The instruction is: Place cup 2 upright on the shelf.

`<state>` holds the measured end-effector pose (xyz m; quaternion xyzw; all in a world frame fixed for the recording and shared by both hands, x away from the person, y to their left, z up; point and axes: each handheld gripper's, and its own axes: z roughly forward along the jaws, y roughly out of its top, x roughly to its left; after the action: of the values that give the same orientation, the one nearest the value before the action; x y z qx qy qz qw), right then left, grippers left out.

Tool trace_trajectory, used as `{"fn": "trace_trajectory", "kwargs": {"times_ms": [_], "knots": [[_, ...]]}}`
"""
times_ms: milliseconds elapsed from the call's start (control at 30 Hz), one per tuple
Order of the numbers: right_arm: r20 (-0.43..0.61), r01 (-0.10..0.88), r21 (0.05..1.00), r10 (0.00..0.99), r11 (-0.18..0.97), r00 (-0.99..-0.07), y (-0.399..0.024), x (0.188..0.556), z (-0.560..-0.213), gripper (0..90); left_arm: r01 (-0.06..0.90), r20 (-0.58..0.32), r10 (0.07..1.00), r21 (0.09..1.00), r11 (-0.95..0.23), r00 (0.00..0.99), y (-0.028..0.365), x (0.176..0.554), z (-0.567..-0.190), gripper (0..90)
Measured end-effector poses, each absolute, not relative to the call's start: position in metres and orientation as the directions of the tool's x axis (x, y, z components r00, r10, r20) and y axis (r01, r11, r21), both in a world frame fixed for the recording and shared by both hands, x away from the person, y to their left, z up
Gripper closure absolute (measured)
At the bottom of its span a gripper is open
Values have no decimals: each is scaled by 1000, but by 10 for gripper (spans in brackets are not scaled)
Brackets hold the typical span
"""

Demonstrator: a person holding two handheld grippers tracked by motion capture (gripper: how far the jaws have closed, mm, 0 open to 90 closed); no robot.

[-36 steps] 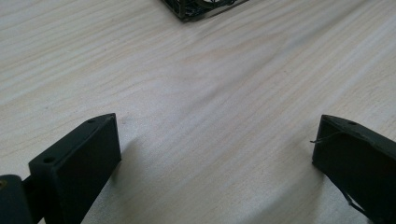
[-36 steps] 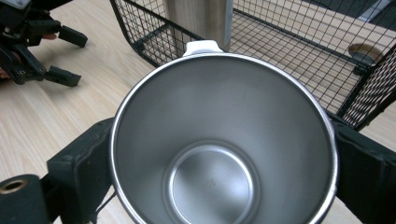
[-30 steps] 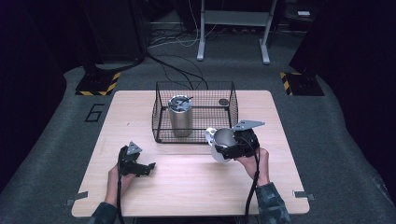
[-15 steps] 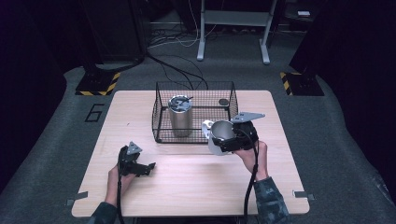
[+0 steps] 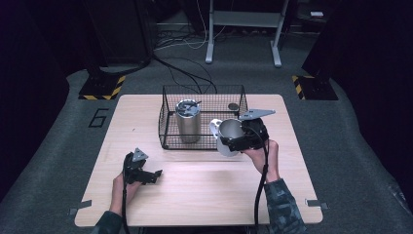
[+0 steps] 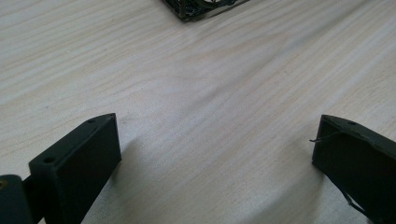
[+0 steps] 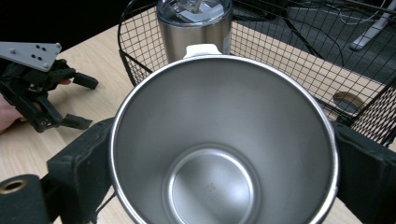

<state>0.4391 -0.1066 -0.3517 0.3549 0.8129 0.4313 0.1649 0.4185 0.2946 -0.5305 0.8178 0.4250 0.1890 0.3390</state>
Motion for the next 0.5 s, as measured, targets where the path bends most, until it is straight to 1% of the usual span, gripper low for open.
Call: {"fn": "trace_trajectory", "kwargs": {"times_ms": [300, 500], "knots": [[21, 429, 822, 732, 374, -680, -103, 452, -334, 58, 563, 24, 824, 719, -408, 566, 295, 419, -531, 9], [24, 437, 822, 745, 365, -667, -104, 458, -329, 58, 562, 24, 824, 719, -408, 566, 295, 419, -531, 9]]}}
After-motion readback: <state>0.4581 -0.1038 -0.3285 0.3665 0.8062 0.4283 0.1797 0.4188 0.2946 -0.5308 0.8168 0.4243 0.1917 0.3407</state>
